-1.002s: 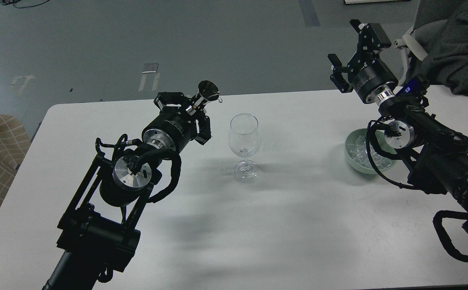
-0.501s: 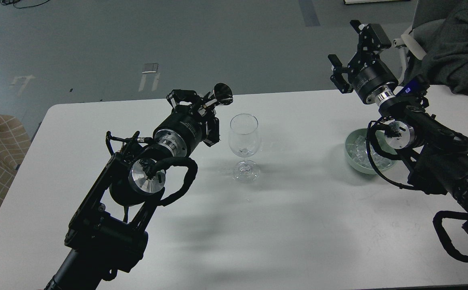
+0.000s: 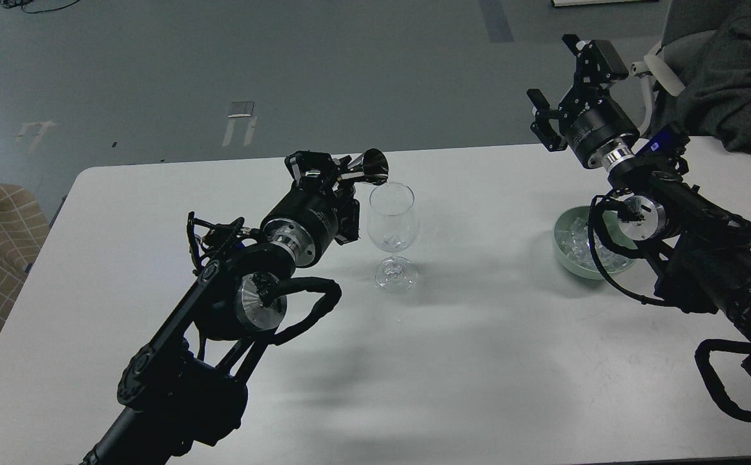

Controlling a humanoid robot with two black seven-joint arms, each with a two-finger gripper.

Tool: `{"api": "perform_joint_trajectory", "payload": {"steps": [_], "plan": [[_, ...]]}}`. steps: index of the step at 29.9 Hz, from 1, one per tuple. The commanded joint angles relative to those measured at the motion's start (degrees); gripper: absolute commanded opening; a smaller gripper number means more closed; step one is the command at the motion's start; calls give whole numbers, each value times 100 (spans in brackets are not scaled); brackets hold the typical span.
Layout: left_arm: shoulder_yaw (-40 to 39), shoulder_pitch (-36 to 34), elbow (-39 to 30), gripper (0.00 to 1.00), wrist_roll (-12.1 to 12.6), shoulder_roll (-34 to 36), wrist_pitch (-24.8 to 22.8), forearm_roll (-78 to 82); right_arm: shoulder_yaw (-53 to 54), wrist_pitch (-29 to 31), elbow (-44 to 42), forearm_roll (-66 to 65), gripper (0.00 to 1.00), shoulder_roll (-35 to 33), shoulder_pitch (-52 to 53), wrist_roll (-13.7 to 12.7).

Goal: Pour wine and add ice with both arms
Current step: 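Carry the jigger with the left gripper over the wine glass, then tilt the jigger over the glass to pour with the left gripper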

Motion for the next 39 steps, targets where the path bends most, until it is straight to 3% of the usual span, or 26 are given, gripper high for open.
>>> {"api": "perform_joint_trajectory", "payload": {"steps": [1, 14, 20, 39], "plan": [[42, -7, 15, 0, 19, 0, 0, 257, 2, 0, 9, 0, 100, -1, 0, 0], [68, -16, 41, 0, 19, 0, 0, 1224, 2, -9, 0, 0, 100, 8, -9, 0], [77, -51, 32, 0, 133, 0, 0, 1637, 2, -9, 0, 0, 100, -1, -9, 0], [640, -113, 41, 0, 168, 0, 0, 3158, 2, -9, 0, 0, 100, -1, -18, 0]]}}
